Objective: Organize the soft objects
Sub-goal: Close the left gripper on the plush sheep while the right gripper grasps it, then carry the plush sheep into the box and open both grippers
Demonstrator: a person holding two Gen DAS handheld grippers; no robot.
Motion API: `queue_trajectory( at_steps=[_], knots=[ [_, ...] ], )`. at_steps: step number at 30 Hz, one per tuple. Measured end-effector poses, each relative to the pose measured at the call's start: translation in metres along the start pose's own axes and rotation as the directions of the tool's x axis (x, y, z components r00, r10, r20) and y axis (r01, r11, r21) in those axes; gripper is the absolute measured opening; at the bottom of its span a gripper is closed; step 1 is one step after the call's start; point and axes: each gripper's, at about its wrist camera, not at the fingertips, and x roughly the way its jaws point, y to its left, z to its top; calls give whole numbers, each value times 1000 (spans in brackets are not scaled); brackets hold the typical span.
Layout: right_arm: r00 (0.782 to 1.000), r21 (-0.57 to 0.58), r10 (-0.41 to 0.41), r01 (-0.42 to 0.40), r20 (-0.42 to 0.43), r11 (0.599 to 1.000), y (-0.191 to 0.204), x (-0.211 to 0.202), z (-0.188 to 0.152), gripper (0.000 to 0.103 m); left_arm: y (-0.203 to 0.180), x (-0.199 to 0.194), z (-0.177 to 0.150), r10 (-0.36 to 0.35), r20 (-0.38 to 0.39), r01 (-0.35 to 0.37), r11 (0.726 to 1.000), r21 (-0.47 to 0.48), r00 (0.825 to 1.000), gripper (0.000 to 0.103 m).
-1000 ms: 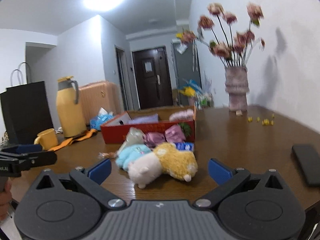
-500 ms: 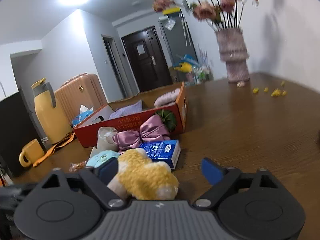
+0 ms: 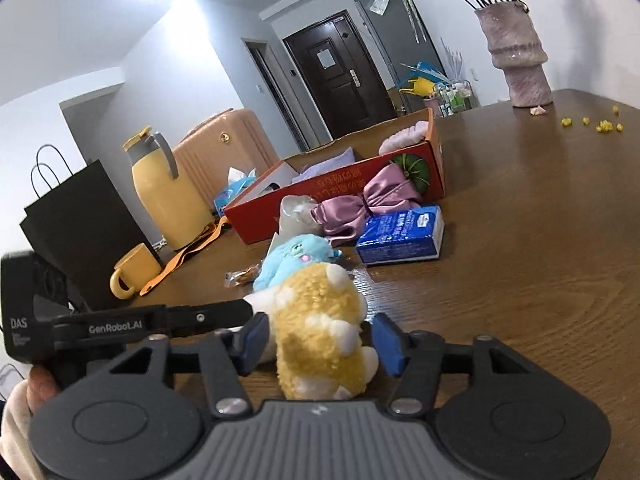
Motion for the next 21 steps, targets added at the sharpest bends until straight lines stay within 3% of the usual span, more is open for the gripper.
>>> queue_trajectory(
  at_steps=[3, 5, 10, 13, 16, 21],
  knots=[
    [1000, -17, -10, 10, -27, 1000, 7, 11, -2, 53, -2, 4, -2, -11, -15, 11, 1000, 1, 1000, 49],
    [999, -31, -43, 42, -28, 999, 11, 11, -6, 42, -3, 2, -5, 1, 4, -1, 1000, 1, 1000, 48],
    [1000, -32, -19, 20, 16, 999, 15, -9, 0, 41, -8, -15, 10, -44, 62, 46, 999, -16, 997, 47],
    [996, -57, -14, 18, 83, 998, 20, -13, 29, 41, -17, -16, 47, -72, 134, 68, 997, 34, 988, 47],
    [989, -80, -40, 51, 142, 995, 18, 3, 75, 40, -18, 7, 97, -87, 157, 79, 995, 58, 984, 48],
    [983, -121, -109, 127, 150, 984, 6, 68, 151, 38, 3, 77, 180, -62, 116, 57, 997, 44, 991, 48]
  ],
)
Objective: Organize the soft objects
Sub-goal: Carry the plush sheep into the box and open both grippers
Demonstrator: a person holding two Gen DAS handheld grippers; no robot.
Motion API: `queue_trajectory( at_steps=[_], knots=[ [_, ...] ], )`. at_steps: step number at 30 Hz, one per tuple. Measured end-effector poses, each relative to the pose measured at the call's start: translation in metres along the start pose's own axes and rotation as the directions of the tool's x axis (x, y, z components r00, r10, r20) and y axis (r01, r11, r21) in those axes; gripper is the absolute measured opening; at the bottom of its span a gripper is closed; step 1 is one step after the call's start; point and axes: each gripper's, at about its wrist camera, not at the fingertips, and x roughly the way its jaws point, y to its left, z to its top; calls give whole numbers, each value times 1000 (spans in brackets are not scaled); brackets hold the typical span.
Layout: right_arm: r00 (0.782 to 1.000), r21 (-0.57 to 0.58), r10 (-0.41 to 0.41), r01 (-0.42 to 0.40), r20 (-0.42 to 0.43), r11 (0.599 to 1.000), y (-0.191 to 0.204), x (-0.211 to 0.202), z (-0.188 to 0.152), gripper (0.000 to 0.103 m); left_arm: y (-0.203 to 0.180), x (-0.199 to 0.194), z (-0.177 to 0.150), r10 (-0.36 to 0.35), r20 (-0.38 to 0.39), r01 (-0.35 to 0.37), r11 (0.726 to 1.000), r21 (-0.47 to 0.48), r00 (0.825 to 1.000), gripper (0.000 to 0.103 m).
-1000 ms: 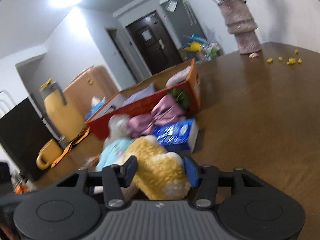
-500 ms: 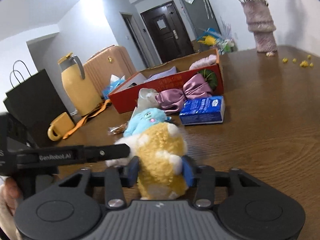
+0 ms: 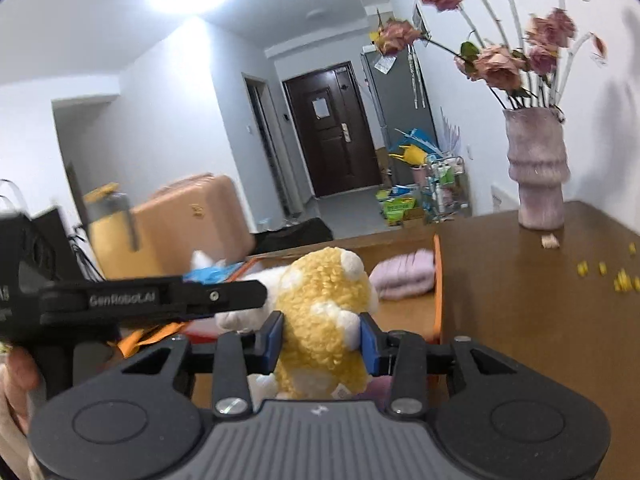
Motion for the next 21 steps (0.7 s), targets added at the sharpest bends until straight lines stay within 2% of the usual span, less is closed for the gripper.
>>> queue_trajectory(
  at_steps=[4, 8, 9, 11, 16, 19, 21],
  knots=[
    [997, 53, -17, 21, -71, 998, -26, 70, 22, 38, 22, 64, 18, 77, -35, -76, 997, 6, 996, 48],
    [981, 47, -109, 118, -163, 992, -43, 127, 15, 37, 38, 98, 7, 167, -63, -164, 985, 48, 984, 49],
    [973, 17, -143, 149, -184, 989, -42, 133, 11, 37, 38, 98, 2, 182, -59, -177, 981, 81, 982, 49],
    [960, -104, -223, 207, -171, 973, -31, 136, 1, 38, 40, 92, -3, 172, -45, -166, 979, 119, 984, 55],
    [939, -176, -278, 245, -201, 954, -29, 134, 2, 42, 50, 62, -1, 246, 10, -243, 952, 185, 969, 61],
    [929, -174, -307, 273, -207, 946, -30, 128, 5, 48, 57, 43, 2, 290, 31, -290, 938, 192, 957, 63],
    [938, -131, -290, 269, -187, 954, -31, 118, 14, 59, 58, 30, 8, 321, 45, -324, 927, 191, 946, 64]
  ],
)
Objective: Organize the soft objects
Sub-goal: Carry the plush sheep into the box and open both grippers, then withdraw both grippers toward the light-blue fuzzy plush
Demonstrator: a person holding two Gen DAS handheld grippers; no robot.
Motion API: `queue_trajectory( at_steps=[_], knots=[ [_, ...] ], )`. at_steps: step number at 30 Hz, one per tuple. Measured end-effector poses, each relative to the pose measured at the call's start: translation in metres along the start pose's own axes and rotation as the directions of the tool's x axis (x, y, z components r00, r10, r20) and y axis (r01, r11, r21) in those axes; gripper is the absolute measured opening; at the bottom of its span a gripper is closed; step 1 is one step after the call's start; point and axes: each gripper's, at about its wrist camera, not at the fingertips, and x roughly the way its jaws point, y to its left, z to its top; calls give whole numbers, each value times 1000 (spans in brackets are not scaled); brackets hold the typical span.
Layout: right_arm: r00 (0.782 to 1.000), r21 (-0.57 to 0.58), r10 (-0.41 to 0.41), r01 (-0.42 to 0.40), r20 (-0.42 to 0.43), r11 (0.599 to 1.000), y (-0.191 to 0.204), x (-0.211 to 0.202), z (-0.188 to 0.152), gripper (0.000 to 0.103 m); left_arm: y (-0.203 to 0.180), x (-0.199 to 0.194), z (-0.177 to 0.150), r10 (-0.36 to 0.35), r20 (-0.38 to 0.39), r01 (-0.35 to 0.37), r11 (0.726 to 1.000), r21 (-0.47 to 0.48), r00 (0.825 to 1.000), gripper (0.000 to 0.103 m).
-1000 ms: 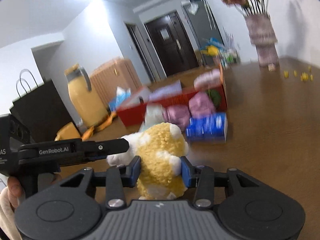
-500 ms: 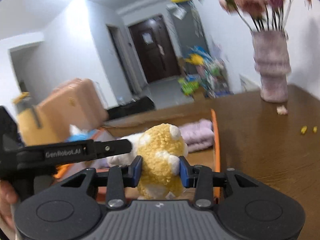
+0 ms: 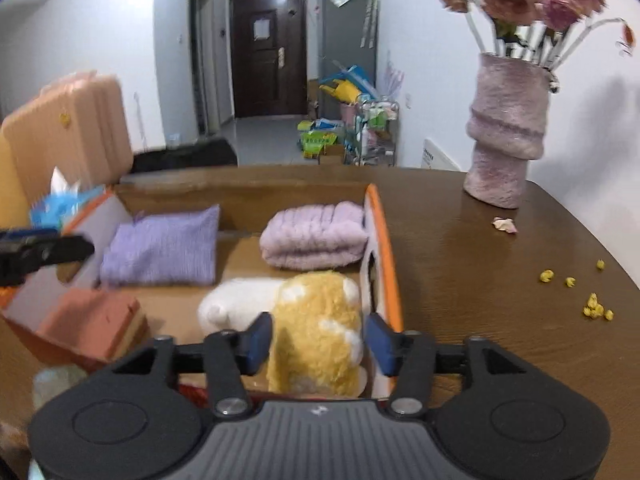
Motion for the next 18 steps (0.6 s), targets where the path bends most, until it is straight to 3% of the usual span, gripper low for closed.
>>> queue_trajectory(
  at_steps=[4, 10, 14, 18],
  knots=[
    [996, 13, 62, -63, 66, 998, 2, -37, 19, 65, 2, -28, 16, 48, 9, -48, 999, 8, 999, 68],
    [981, -35, 110, -105, 160, 994, 13, -99, 42, 77, -13, -93, 28, 51, 115, -55, 998, 31, 992, 82],
    [967, -11, 150, -151, 206, 988, 11, -134, 28, 78, -23, -129, 8, 68, 133, -75, 996, 44, 989, 83],
    [952, -23, 164, -164, 259, 986, 11, -177, -15, 84, -33, -176, -36, 60, 184, -70, 996, 52, 981, 89]
  ],
)
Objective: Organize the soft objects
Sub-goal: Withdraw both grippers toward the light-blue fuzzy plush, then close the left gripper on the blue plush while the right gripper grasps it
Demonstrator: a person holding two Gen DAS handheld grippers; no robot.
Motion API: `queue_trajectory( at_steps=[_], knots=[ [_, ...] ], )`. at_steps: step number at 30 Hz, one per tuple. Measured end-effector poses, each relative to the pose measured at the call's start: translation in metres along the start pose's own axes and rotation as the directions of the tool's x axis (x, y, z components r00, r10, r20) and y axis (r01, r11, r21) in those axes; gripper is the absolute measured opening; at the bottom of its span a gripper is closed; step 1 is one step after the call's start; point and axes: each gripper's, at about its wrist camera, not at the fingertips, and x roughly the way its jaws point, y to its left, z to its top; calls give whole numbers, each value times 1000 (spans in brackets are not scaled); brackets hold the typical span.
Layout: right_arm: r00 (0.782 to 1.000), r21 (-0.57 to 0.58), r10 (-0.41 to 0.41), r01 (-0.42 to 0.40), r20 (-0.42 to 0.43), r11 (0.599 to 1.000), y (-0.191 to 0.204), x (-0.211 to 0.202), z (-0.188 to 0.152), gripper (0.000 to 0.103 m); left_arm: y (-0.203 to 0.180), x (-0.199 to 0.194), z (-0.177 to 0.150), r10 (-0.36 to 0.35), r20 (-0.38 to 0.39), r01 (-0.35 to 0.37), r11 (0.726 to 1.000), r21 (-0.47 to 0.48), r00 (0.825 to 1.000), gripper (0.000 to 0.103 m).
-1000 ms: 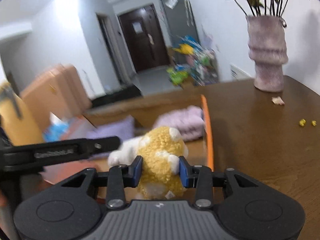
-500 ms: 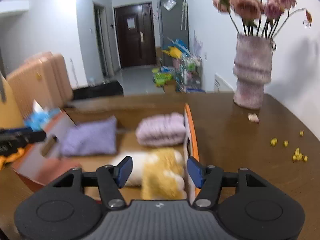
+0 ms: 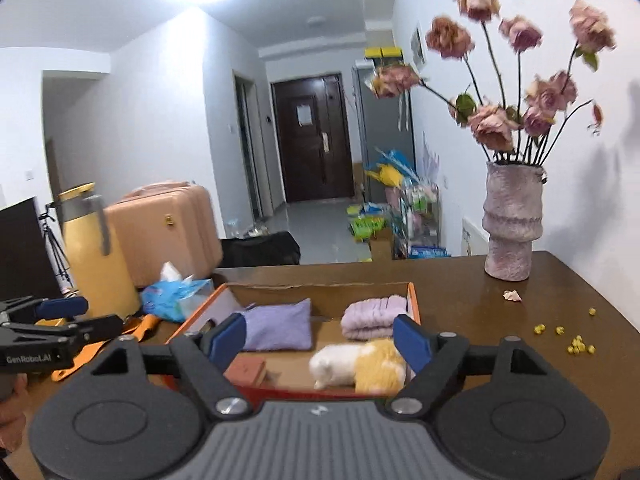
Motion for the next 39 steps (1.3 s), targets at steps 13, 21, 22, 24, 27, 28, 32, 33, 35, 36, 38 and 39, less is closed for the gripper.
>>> queue_trajectory(
  at_steps=[13, 21, 22, 24, 27, 28, 32, 33, 35, 36, 38, 39],
  knots=[
    [996, -9, 45, -45, 78, 999, 53, -148, -151, 93, -10, -148, -136, 12, 0, -12, 995, -94, 1000, 98],
    [998, 60, 62, -63, 22, 996, 63, -161, -182, 93, -10, -154, -142, 24, -14, -25, 995, -97, 1000, 98],
    [998, 61, 64, -65, 20, 996, 63, -160, -182, 93, -10, -153, -142, 17, -16, -19, 995, -96, 1000, 98],
    [998, 70, 63, -65, 19, 995, 60, -155, -182, 93, -12, -148, -142, 7, -18, -8, 996, -91, 1000, 98],
    [998, 89, 68, -68, 0, 994, 57, -143, -183, 92, -14, -132, -140, -33, -46, 27, 993, -111, 998, 97],
    [997, 94, 72, -70, -14, 993, 55, -137, -182, 91, -15, -123, -139, -55, -59, 47, 991, -122, 997, 96],
    [995, 107, 82, -75, -60, 991, 50, -103, -175, 84, -17, -83, -128, -134, -106, 116, 980, -161, 985, 79],
    [994, 116, 86, -77, -67, 990, 49, -94, -171, 82, -16, -69, -125, -158, -118, 135, 974, -179, 980, 76],
    [991, 152, 102, -88, -88, 984, 43, -71, -164, 78, -15, -42, -120, -178, -151, 143, 966, -216, 972, 71],
    [989, 170, 114, -96, -95, 981, 41, -59, -160, 73, -14, -29, -117, -192, -161, 151, 960, -235, 968, 68],
    [984, 212, 135, -108, -118, 971, 35, -33, -154, 67, -10, -2, -114, -222, -187, 164, 946, -281, 957, 61],
    [982, 227, 144, -114, -123, 967, 33, -21, -152, 65, -7, 12, -113, -237, -202, 169, 937, -305, 950, 59]
  ],
)
